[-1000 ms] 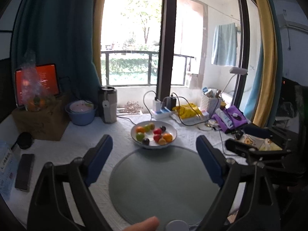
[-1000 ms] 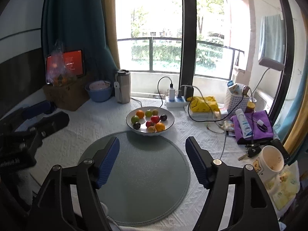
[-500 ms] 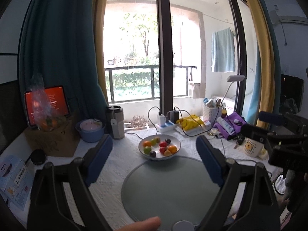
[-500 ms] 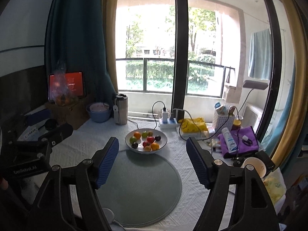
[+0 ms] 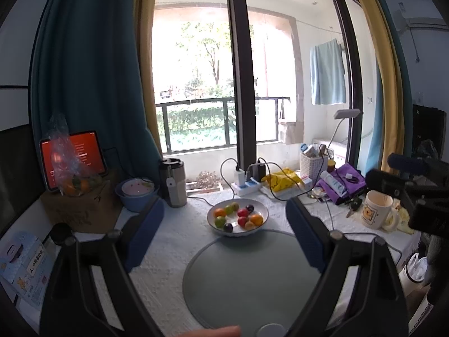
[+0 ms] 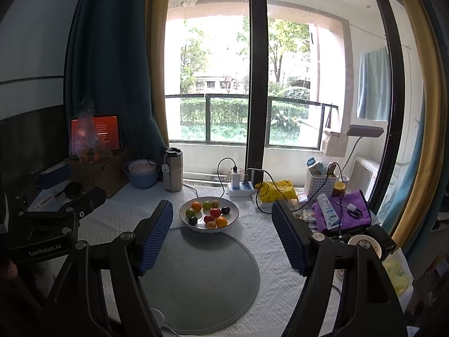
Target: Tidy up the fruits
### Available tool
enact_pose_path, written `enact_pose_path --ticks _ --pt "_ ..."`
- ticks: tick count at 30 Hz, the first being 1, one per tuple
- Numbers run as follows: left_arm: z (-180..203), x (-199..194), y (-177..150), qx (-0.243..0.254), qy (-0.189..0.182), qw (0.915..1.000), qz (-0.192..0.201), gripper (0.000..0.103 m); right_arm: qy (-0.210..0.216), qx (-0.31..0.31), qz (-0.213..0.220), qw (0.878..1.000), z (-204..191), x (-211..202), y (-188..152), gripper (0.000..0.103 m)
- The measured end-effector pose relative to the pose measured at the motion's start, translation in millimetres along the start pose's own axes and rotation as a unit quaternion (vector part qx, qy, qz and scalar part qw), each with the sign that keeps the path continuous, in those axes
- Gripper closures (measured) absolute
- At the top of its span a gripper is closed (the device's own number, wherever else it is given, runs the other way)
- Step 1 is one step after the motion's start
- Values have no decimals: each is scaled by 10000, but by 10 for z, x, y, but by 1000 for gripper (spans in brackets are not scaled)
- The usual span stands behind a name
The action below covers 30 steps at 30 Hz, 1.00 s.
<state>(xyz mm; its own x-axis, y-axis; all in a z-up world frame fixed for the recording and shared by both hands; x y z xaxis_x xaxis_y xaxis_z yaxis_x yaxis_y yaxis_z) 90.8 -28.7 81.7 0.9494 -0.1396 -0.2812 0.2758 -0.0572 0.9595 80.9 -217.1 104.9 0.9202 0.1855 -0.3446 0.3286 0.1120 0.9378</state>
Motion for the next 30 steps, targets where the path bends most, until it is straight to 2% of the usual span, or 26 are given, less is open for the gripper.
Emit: enact_pose_path --ticks 30 --pt "12 -2 -68 -51 -86 9999 -64 13 45 11 -15 10000 -79 59 -21 27"
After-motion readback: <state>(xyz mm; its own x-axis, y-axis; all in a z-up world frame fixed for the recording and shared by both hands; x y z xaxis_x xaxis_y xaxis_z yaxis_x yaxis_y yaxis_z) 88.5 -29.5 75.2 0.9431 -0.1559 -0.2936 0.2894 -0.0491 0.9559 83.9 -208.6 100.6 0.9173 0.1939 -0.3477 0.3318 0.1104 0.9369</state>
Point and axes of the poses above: each gripper's, at about its wrist camera, not at the fingertips, and x roughly the way its jaws point, z to its right, y to its top, the point moved 6 cm from there along x, roughly the way its jaws point, and after that the axes turned 1 degree about -x, right-handed, at the moved point
